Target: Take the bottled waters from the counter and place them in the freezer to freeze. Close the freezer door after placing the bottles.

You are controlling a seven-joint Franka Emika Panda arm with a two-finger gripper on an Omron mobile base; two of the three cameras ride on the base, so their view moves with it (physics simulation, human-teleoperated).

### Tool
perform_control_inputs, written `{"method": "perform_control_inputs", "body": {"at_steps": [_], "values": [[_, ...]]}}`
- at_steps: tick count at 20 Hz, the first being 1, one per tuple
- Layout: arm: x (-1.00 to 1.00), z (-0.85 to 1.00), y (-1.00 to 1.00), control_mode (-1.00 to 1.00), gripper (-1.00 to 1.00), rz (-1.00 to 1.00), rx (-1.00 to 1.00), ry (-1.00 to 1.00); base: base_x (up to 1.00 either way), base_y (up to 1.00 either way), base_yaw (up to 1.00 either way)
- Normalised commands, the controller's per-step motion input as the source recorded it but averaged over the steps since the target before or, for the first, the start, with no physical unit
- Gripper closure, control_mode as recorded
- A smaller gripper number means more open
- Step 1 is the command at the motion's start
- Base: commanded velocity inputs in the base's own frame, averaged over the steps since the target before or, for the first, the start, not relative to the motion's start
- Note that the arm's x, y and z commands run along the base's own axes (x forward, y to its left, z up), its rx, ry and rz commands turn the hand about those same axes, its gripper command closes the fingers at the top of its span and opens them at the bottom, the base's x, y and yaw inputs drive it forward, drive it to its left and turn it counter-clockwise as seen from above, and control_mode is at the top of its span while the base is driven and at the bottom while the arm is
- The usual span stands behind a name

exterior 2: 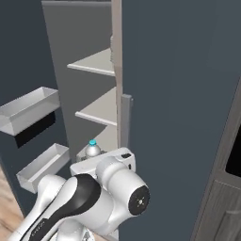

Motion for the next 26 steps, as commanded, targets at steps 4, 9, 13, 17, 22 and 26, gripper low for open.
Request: {"method": "perform_control_inputs", "body": {"at_steps": [4,9,13,17,22,26], "values": [[0.0,0.0,0.0,1.0,1.0,0.0,0.0,0.0,0.44,0.01,0.0],[0.0,0.0,0.0,1.0,1.0,0.0,0.0,0.0,0.15,0.06,0.0],[0.0,0.0,0.0,1.0,1.0,0.0,0.0,0.0,0.09,0.0,0.0],[0.0,0.0,0.0,1.0,1.0,0.0,0.0,0.0,0.09,0.01,0.0],[0.0,0.0,0.0,1.0,1.0,0.0,0.0,0.0,0.08,0.05,0.0],[0.02,0.0,0.2,-1.0,1.0,-0.02,0.0,0.0,0.0,0.0,0.0]]}}
